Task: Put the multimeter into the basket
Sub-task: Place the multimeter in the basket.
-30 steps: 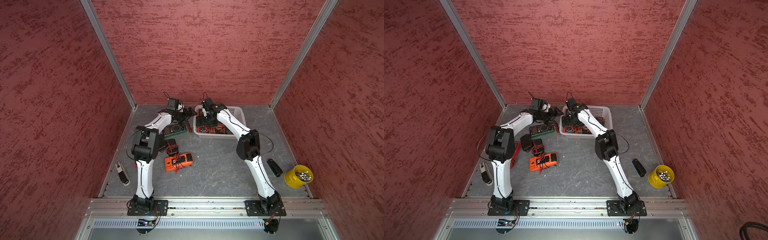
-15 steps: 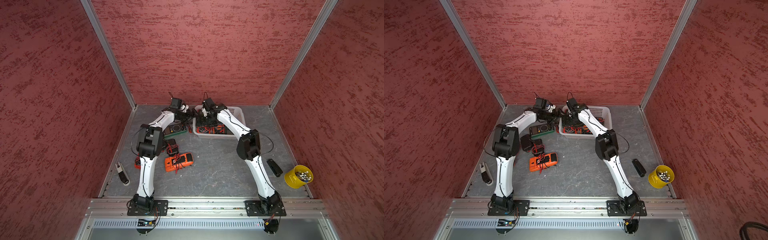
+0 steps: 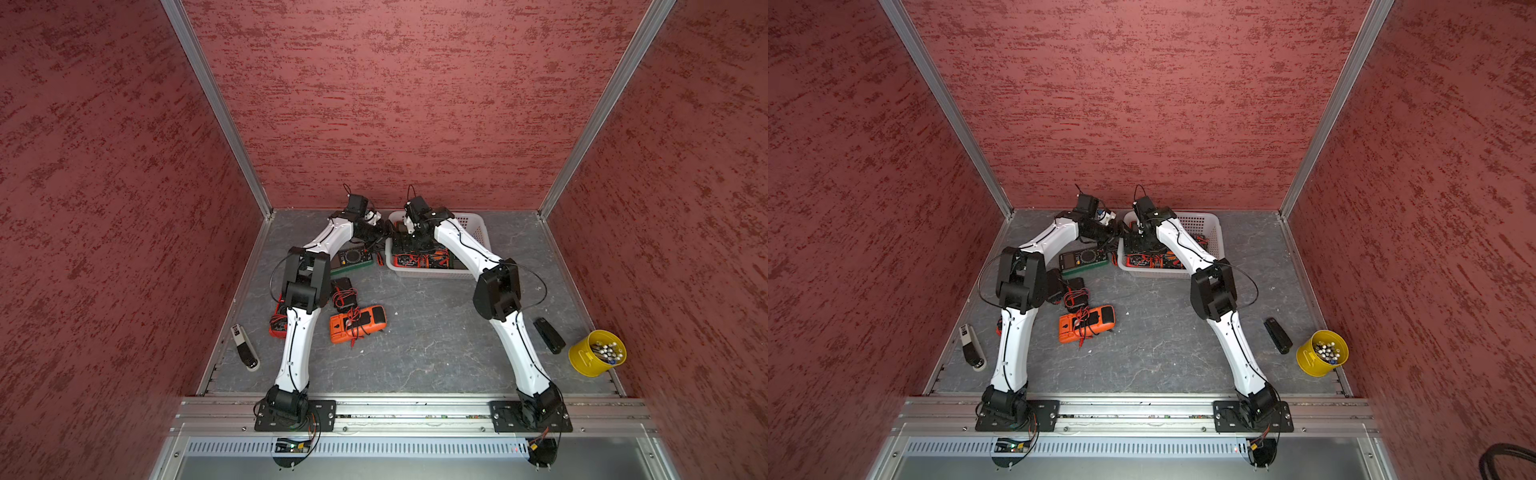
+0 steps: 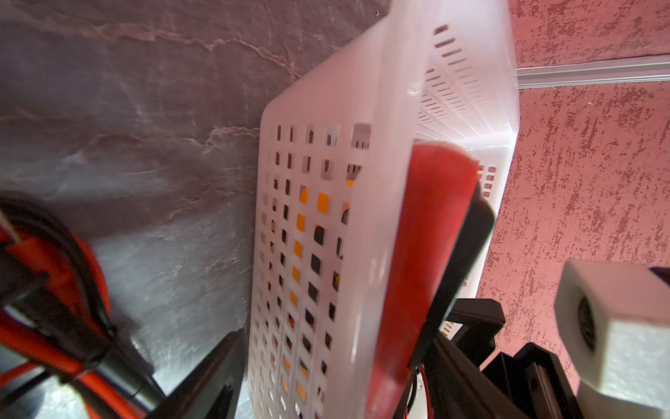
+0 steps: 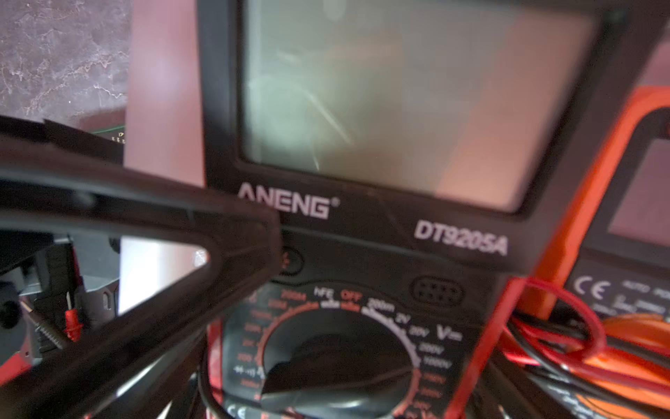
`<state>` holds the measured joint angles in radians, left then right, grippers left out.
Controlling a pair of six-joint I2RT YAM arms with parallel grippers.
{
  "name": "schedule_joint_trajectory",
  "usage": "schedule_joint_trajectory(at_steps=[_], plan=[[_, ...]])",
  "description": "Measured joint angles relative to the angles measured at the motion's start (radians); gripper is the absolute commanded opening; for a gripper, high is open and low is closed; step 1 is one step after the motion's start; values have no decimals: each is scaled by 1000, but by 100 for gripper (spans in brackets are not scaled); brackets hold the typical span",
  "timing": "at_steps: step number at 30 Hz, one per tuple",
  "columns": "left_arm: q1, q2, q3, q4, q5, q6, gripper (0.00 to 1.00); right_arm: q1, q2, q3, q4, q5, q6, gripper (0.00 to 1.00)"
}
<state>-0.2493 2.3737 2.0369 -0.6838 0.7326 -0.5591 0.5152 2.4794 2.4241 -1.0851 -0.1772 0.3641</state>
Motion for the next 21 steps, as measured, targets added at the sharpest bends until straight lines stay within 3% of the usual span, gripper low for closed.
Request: schedule_joint_trajectory(at_steps=[4, 21], plan=[[0, 4, 3, -27, -11, 11, 59, -1, 0, 0, 4, -10, 23, 99], [4, 42, 32, -90, -34, 18, 59, -12, -97, 2, 37, -19, 77, 99]])
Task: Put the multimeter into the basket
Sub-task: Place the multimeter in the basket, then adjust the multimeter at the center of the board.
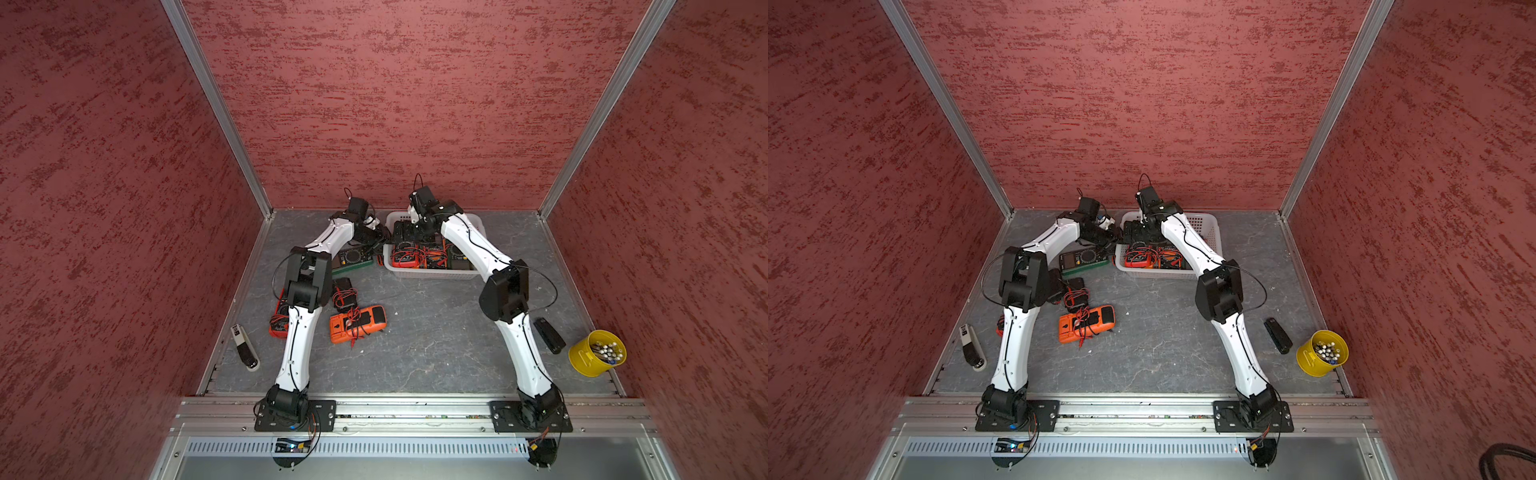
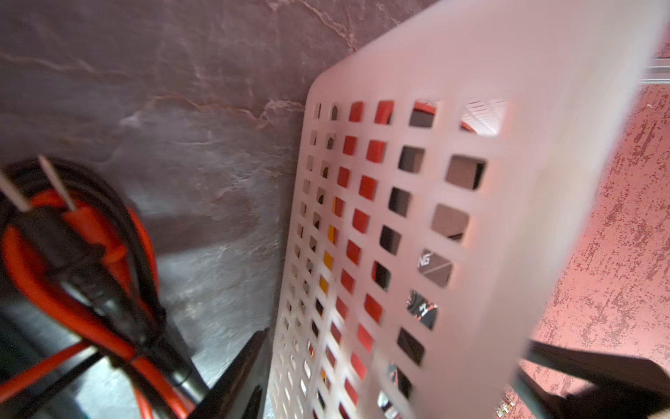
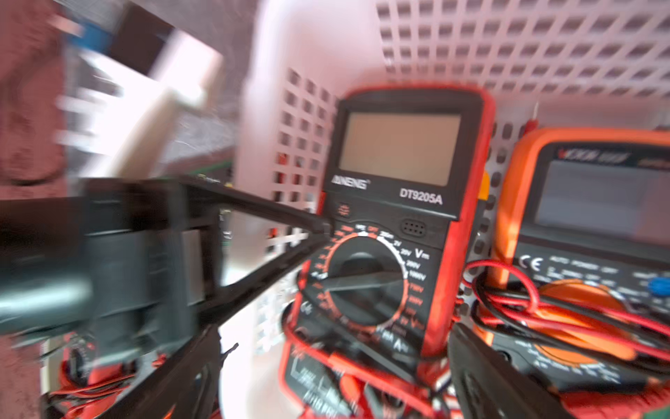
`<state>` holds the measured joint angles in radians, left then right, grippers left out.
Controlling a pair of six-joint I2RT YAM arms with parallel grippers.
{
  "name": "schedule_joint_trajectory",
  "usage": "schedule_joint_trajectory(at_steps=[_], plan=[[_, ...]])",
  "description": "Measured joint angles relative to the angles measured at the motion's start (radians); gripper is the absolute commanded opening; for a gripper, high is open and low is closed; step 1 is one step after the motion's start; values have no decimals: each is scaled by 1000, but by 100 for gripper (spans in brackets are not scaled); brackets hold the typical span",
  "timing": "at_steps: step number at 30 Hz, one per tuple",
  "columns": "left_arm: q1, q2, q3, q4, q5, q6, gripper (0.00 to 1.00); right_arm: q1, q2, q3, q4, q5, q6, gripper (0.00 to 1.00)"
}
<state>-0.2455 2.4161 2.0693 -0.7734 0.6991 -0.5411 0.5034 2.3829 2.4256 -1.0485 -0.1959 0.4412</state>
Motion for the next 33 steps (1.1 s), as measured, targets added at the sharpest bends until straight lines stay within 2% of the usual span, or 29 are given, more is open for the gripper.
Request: schedule_joint_trajectory(at_steps=[5, 11, 16, 25, 31, 33], plan=[[-1, 0, 3, -12, 0, -3, 66, 0, -48, 6, 1, 21, -4, 99], [5, -10, 6, -13, 2, -27, 78, 10, -92, 6, 7, 19, -31, 99], [26, -98, -17, 8, -6, -62, 83, 42, -142, -15, 41, 6, -84, 99], [169, -577, -407, 161, -191, -144, 87, 153, -251, -162, 93, -33, -214, 95], [268, -791, -668, 171, -293, -164, 100, 260, -251, -235, 53, -45, -331, 99], [282, -851, -748, 154, -318, -168, 100, 297, -248, -241, 24, -47, -375, 99]])
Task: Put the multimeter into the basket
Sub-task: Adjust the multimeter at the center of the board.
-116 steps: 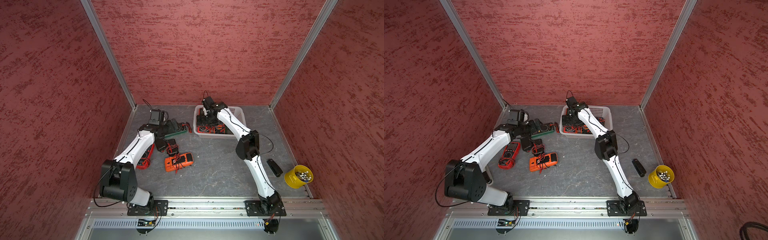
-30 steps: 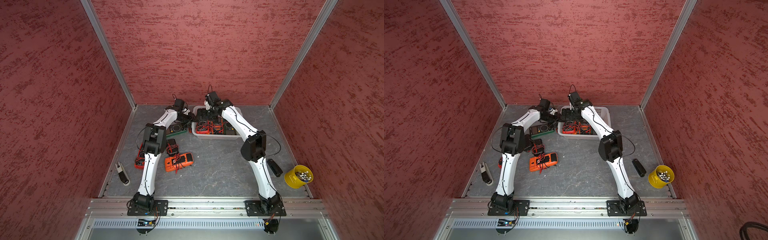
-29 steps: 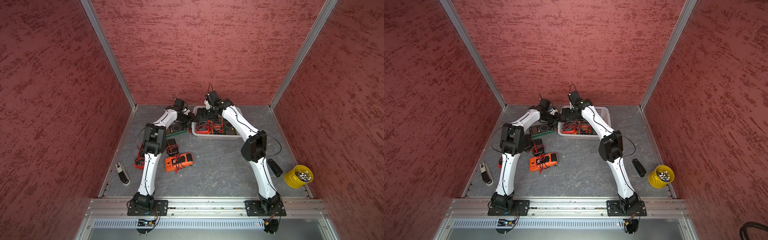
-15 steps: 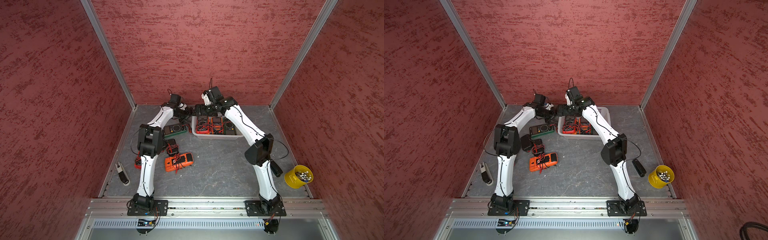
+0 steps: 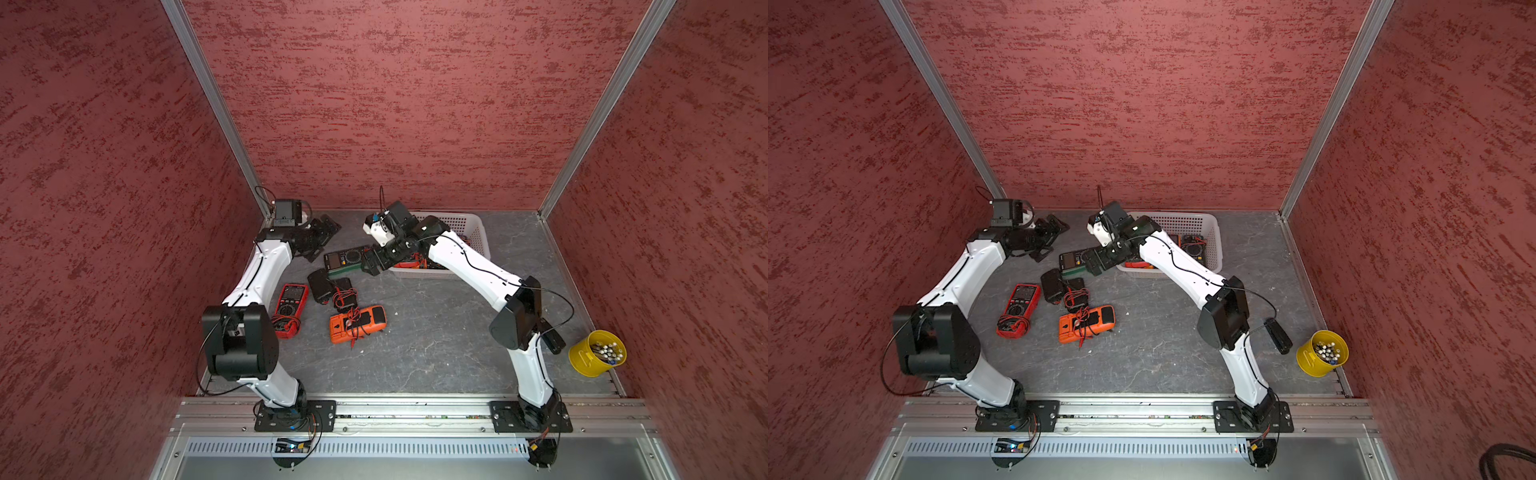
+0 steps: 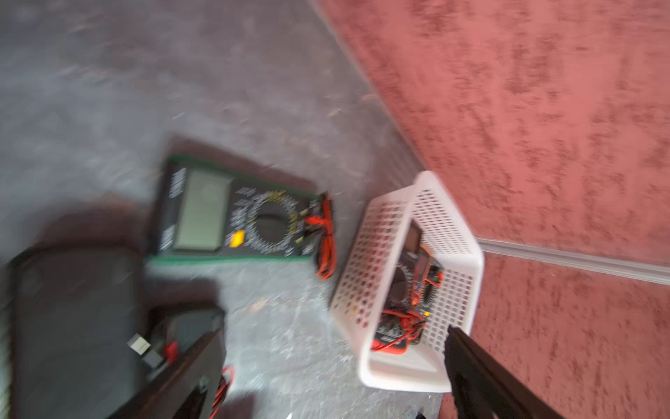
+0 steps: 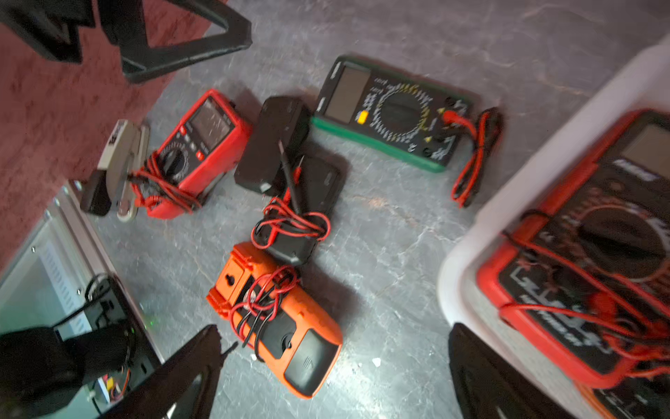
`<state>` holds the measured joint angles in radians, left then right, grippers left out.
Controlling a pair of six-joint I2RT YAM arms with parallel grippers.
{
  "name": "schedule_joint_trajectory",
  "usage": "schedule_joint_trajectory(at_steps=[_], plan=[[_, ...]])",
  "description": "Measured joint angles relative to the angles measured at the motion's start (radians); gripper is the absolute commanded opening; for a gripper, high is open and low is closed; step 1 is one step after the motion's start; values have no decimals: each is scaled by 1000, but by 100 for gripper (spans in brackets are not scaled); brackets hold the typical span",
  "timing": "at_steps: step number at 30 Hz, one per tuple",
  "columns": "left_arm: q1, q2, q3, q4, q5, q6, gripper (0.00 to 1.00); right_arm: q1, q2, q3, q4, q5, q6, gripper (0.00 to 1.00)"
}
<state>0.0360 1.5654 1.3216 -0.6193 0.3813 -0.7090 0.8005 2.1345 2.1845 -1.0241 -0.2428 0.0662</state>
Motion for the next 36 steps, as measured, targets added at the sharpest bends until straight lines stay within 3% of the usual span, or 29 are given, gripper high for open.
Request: schedule_joint_trajectory(at_steps=[7, 14, 21, 27, 36], plan=[[27, -261, -214, -140, -116, -7, 100, 94, 35, 0, -101, -32, -127, 99], [24, -465, -361, -309, -200, -9, 100, 93, 130, 0, -138, -108, -154, 99], [-65, -492, -498, -456, -210, -20, 100, 92, 235, 96, -179, -172, -169, 99], [-150, -489, -536, -510, -205, -20, 94, 86, 333, 198, -215, -208, -176, 99], [-276, -484, -604, -554, -142, -27, 79, 64, 397, 219, -253, -233, -167, 97]])
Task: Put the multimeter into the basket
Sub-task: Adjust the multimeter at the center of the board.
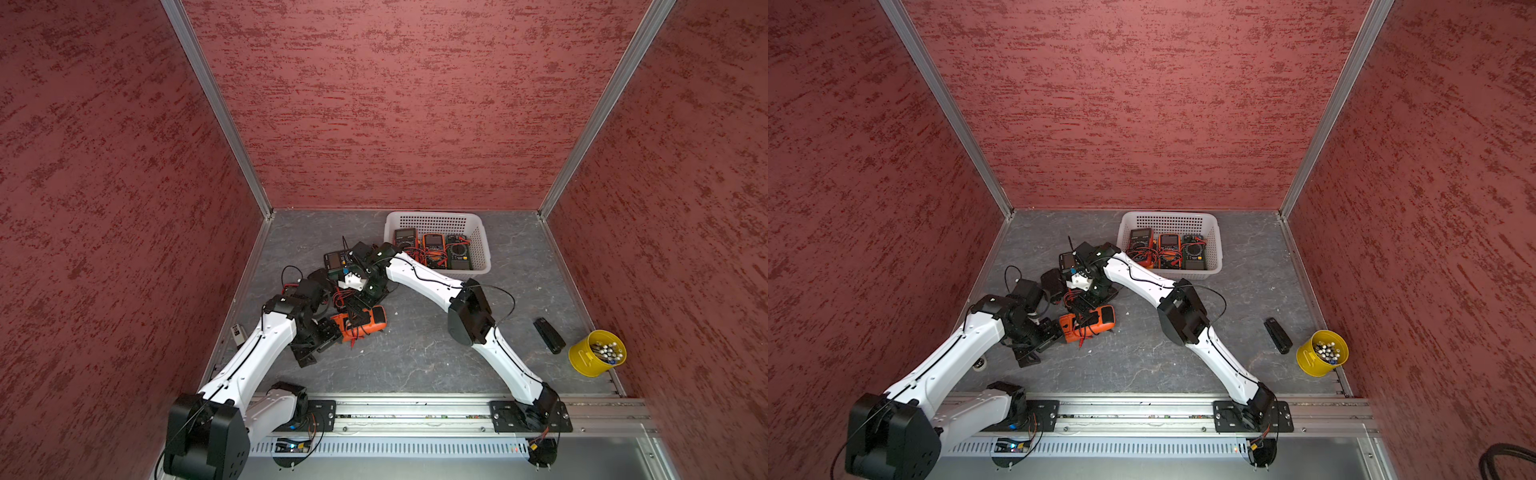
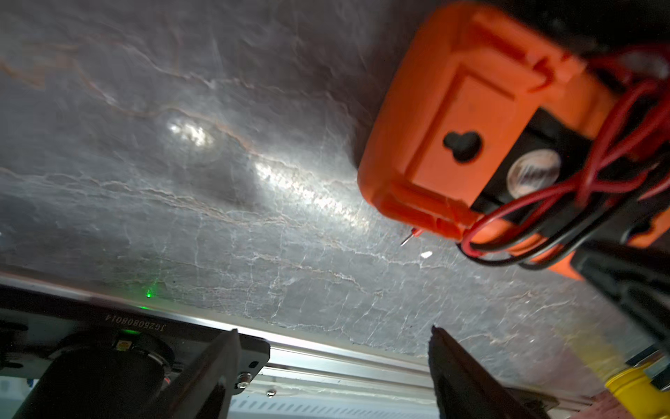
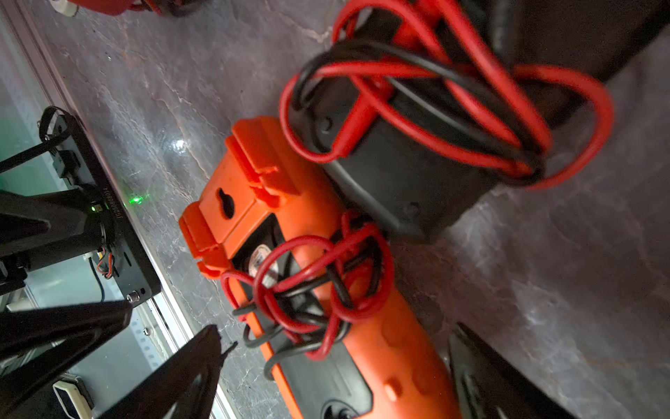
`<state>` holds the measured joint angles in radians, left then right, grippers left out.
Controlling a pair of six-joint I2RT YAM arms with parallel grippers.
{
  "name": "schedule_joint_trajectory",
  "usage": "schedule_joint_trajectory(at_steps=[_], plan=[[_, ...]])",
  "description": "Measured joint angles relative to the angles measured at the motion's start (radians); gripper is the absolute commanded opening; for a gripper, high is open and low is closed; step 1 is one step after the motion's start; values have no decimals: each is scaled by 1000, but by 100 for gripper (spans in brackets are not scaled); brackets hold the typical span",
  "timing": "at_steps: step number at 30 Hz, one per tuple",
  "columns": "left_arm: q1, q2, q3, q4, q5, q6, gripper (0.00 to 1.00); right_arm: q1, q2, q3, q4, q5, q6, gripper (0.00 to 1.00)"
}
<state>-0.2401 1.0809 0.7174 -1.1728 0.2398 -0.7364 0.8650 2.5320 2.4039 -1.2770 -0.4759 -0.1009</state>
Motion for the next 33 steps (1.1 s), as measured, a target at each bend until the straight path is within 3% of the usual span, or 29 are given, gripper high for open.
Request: schedule_joint_trajectory(at_steps=[7, 13, 17, 27, 33], plan=[[-37, 95, -44, 80, 31, -18, 63, -18, 4, -2, -18, -76, 4, 86], [-37, 200, -44, 198, 31, -10, 52, -20, -5, -93, -19, -165, -5, 86], [-37, 262, -44, 249, 29, 9, 50, -20, -6, -160, -14, -217, -8, 83], [-34, 292, -43, 263, 7, 35, 50, -35, -24, -210, 12, -324, 21, 42], [-39, 294, -43, 269, 1, 39, 51, -31, -103, -281, 54, -288, 43, 30]])
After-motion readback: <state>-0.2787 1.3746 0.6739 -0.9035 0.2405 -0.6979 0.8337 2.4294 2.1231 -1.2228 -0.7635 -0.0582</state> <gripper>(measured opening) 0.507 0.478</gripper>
